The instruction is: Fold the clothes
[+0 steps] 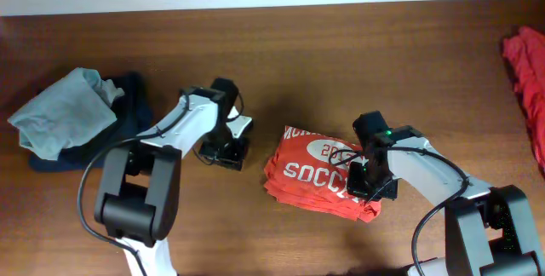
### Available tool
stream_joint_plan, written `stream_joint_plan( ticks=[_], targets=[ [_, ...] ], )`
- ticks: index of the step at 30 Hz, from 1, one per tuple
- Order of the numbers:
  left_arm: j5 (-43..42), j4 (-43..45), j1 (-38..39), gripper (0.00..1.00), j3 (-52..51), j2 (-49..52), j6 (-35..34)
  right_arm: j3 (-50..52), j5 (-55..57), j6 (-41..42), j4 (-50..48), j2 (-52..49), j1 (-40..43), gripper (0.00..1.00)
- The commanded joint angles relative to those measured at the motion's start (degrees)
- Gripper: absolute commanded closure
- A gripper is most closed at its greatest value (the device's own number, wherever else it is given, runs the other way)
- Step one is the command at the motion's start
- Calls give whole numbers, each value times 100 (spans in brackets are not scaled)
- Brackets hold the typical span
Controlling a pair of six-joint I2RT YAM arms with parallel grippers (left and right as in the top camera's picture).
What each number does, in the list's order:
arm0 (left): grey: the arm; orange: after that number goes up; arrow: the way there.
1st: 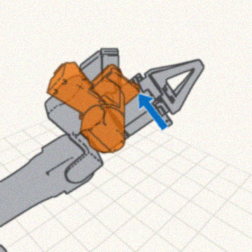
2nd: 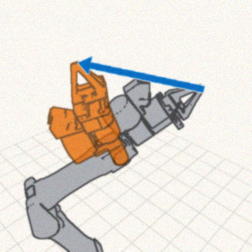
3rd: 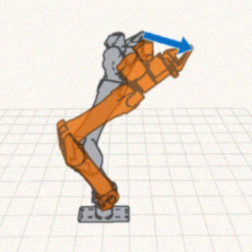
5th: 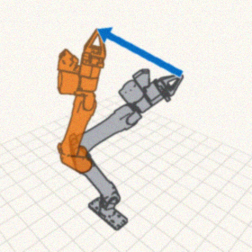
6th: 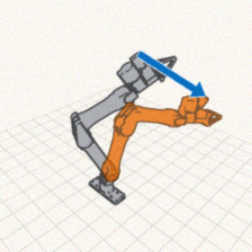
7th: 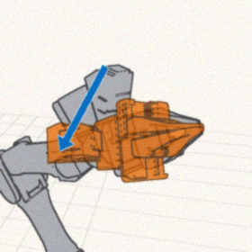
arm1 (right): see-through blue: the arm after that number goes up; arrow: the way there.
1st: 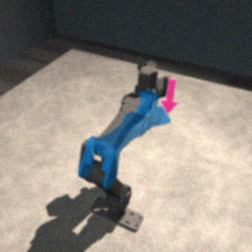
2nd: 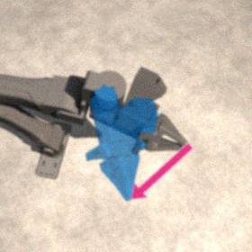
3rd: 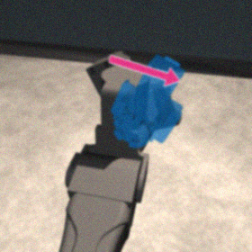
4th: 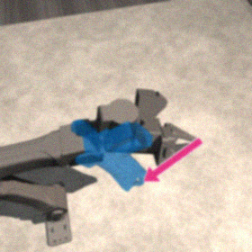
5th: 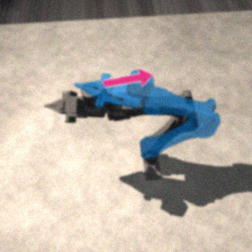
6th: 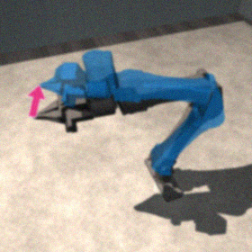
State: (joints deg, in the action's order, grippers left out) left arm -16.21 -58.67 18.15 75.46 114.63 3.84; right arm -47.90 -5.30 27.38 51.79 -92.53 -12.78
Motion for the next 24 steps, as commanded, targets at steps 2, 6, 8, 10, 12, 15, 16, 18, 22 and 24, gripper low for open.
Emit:
stream_joint_plan(
  ticks=[2,6,8,10,12,15,16,18,22,24],
  targets=[
    [-1250,24,-4,75,-39,-1029,520,-92,330,-101,-20,-72,4,96],
    [-1593,149,-7,45,-39,-1648,612,-238,-540,-660,-271,157,4,95],
    [-1591,302,-7,36,-39,-1788,610,-343,-634,-660,-341,420,4,94],
    [-1600,472,-4,29,-42,-1810,568,-533,-636,-660,-315,852,4,85],
    [-1593,470,-4,29,-42,-1805,332,-634,-734,-767,-321,1174,2,77],
    [-1373,468,-4,18,-44,-1755,280,-649,-837,-1008,-341,1386,2,73],
    [-1237,463,-7,16,-44,-1670,153,-649,-992,-1095,-345,1379,2,73],
    [-1274,435,-4,14,-44,-1534,-13,-649,-1235,-1248,-385,1338,2,73],
    [-1300,446,-4,13,-44,-1178,-42,-647,-1270,-1263,-496,1222,2,72],
    [-1506,520,-4,8,-44,-887,-39,-643,-1272,-1259,-599,1073,2,72]
  ],
)
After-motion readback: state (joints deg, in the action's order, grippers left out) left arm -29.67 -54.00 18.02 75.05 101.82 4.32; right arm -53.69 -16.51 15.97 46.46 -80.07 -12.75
